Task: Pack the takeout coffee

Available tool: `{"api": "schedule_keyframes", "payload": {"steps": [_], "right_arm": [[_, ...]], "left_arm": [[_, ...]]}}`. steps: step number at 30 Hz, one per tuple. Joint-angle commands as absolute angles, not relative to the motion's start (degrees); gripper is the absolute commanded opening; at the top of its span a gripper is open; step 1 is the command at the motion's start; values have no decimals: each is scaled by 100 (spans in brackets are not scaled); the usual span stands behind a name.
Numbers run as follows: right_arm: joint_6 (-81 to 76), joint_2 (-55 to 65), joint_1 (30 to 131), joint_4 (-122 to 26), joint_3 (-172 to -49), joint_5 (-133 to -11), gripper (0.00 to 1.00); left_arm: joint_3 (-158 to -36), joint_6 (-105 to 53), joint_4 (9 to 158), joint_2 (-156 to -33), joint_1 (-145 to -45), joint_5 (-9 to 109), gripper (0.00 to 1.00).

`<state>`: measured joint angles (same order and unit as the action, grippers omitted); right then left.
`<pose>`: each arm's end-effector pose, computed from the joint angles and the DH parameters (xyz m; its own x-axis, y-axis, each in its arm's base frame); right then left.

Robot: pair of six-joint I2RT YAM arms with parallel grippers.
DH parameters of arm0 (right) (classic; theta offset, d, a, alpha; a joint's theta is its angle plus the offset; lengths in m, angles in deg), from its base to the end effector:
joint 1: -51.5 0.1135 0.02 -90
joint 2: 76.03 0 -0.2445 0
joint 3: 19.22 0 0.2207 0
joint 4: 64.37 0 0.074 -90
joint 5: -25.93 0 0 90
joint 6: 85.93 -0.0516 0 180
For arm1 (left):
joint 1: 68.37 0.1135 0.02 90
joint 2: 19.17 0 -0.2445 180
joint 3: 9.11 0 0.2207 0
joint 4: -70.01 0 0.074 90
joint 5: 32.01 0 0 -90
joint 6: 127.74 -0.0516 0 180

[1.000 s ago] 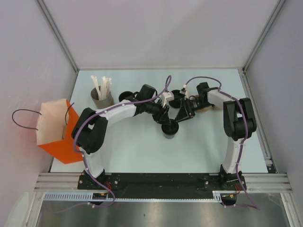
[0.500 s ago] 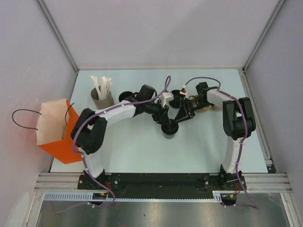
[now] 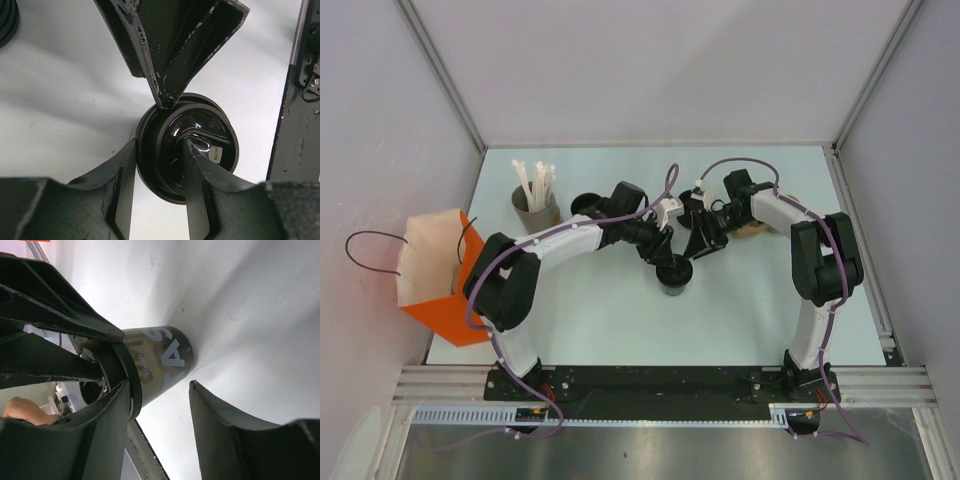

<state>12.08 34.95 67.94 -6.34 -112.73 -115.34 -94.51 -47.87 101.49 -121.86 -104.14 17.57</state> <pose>0.3192 0.1362 0.1726 -0.8687 -0.3472 -0.3532 -0.4902 0.5013 0.7130 0.2718 -0.2371 0.2012 -0.4614 0.4975 -0.7346 0.8867 0.2849 -0.3641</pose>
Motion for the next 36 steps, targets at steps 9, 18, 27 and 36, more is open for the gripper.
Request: {"api": "schedule_keyframes", "payload": {"steps": [9,18,27,36], "right_arm": [[2146,3024,6574,-88,-11612,-11635,66],[2349,2918,6574,185,-11621,-11856,73],[2489,2856,6600,255,-11612,-11830,77],[2700,2760,6582,343,-11594,-11795,87]], "left_arm": [[-9132,-5470,11066,-12543,-10370,2882,2],[-9580,-5487,11250,-12455,-10291,2750,22],[-10213,-5435,11470,-12472,-10291,2591,50],[-10810,-5373,11646,-12648,-10291,2460,69]]}}
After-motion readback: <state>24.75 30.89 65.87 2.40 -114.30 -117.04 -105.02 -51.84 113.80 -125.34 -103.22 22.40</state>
